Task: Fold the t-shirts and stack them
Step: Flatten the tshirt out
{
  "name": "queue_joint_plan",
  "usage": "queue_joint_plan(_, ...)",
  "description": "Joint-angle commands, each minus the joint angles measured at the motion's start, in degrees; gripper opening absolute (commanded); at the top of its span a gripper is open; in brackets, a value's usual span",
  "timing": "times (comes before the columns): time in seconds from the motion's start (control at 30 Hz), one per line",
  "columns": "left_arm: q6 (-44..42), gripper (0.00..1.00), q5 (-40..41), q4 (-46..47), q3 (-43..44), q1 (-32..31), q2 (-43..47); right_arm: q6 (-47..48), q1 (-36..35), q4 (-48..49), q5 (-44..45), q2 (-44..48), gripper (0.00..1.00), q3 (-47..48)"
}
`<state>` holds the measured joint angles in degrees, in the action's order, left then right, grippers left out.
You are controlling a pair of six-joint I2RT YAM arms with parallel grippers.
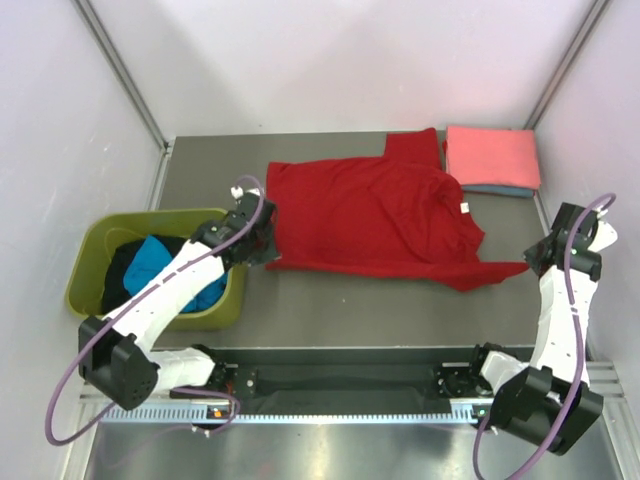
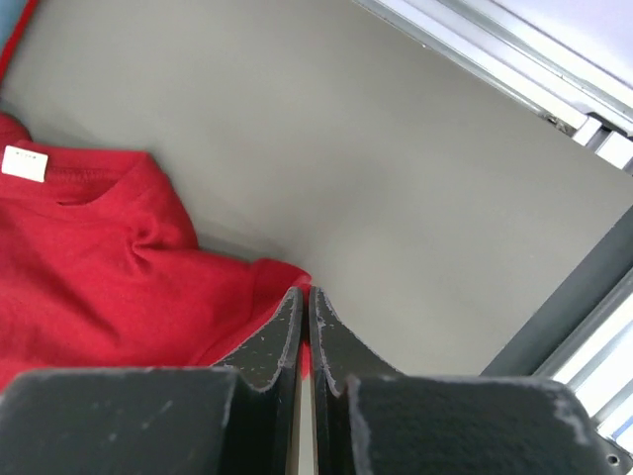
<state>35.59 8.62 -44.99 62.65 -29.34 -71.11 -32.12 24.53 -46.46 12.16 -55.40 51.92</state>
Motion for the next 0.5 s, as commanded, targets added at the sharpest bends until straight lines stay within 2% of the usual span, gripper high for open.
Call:
queue_joint_plan(0.0, 3.4, 0.00, 7.5, -4.7, -3.2, -2.6, 1.9, -0.3, -0.1, -3.3, 2.1, -0.9, 0.00, 3.5)
queue_joint_plan(0.23, 6.2, 0.00, 9.0, -8.6, -6.0, -6.2, 4.9, 0.0, -0.1, -4.3, -4.2, 4.3, 0.00, -2.7)
queue_joint_plan(0.33, 6.4, 0.00, 10.1, -9.7, -6.0, -7.0, 6.6, -0.4, -0.1, -6.0, -2.5, 5.6, 0.00, -6.3)
queue_joint_plan(0.47, 6.6, 0.00, 9.2, -10.1, -8.2, -7.7, 7.5, -2.9, -0.1, -10.2, 0.6, 5.9, 0.00, -5.9)
